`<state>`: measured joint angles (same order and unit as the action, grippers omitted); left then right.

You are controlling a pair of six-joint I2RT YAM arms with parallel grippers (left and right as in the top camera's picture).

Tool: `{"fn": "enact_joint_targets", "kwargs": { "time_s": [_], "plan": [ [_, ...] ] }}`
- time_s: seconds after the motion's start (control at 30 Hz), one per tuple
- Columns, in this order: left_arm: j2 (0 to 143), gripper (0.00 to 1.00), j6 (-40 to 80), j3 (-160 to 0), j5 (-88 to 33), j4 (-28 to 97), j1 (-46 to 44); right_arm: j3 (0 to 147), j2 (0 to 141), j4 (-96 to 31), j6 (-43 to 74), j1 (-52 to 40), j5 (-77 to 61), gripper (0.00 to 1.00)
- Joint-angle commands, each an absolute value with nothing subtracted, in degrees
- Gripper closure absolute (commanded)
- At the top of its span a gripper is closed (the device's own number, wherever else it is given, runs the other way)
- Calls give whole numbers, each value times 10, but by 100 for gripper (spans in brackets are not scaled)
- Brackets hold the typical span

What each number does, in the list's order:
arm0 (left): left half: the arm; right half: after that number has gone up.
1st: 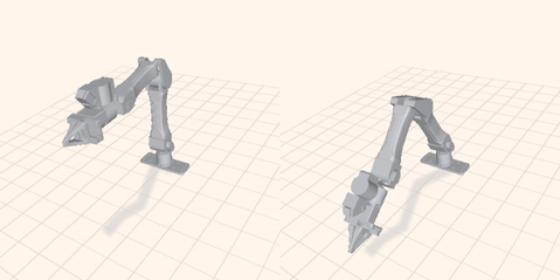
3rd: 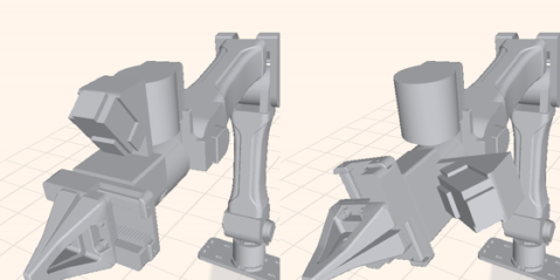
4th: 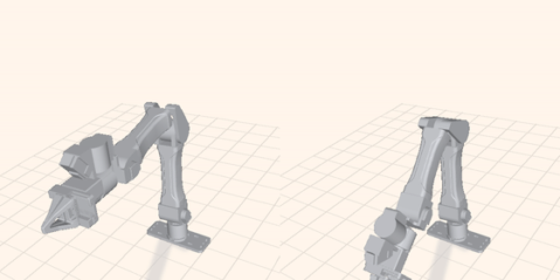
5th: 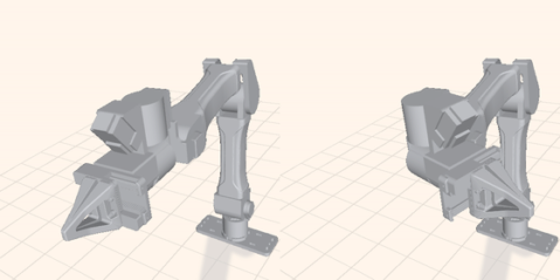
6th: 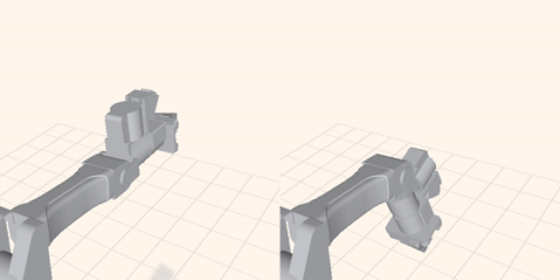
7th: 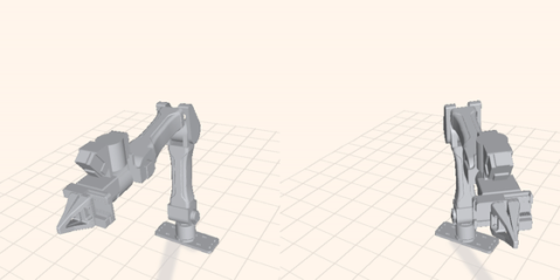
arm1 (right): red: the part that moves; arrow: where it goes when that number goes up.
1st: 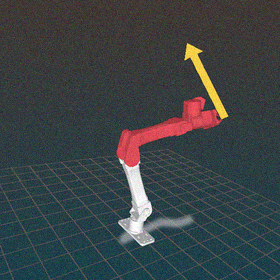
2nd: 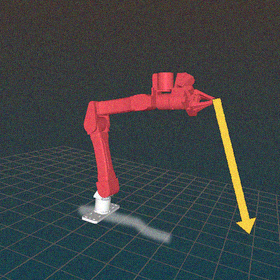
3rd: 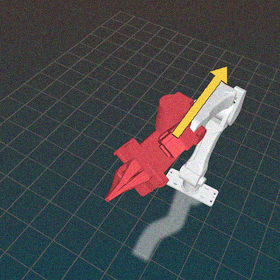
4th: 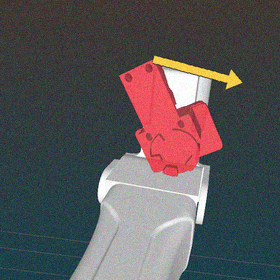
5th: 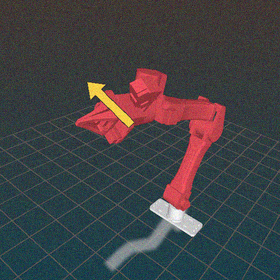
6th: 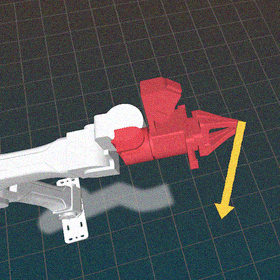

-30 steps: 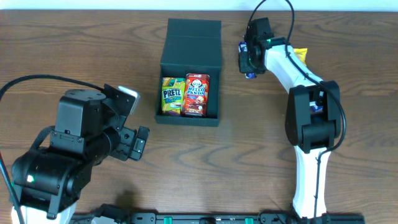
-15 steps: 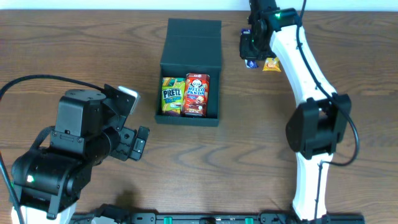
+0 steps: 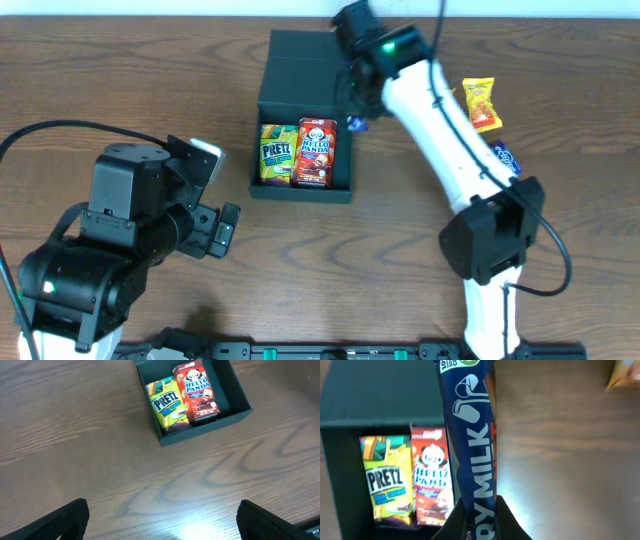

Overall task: Pack container
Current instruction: 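Carry the Dairy Milk bar into the black box and release it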

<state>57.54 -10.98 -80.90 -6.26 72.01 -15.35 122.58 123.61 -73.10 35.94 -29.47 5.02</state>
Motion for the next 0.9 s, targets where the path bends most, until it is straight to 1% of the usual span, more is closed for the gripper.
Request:
{"fn": "enact_joint_targets", "kwargs": {
  "time_s": [0.0,0.23,0.5,0.67,0.7,0.77,0.83,0.87],
  "plan": [
    [575,5,-118,-808,-69,722,-149,1206,1230,-732,423,-322,96,99],
    [575,5,-118,-808,-69,722,-149,1129,1230,-717,484,-355,107,98],
    [575,5,-118,-808,-69,722,-149,1041,1230,-660,460,-364,108,98],
    [575,5,-118,-808,-69,722,-149,1017,1230,-645,456,-364,108,98],
    [575,5,-118,-808,-69,722,-149,1015,1230,-643,456,-364,108,93],
    [575,5,-118,-808,-69,722,-149,1015,1230,-640,456,-364,108,66],
    [575,5,-118,-808,-69,722,-149,1015,1230,-638,456,-364,108,51],
    [575,5,-118,-808,-69,722,-149,1015,1230,-638,456,-364,107,48]
  ]
}}
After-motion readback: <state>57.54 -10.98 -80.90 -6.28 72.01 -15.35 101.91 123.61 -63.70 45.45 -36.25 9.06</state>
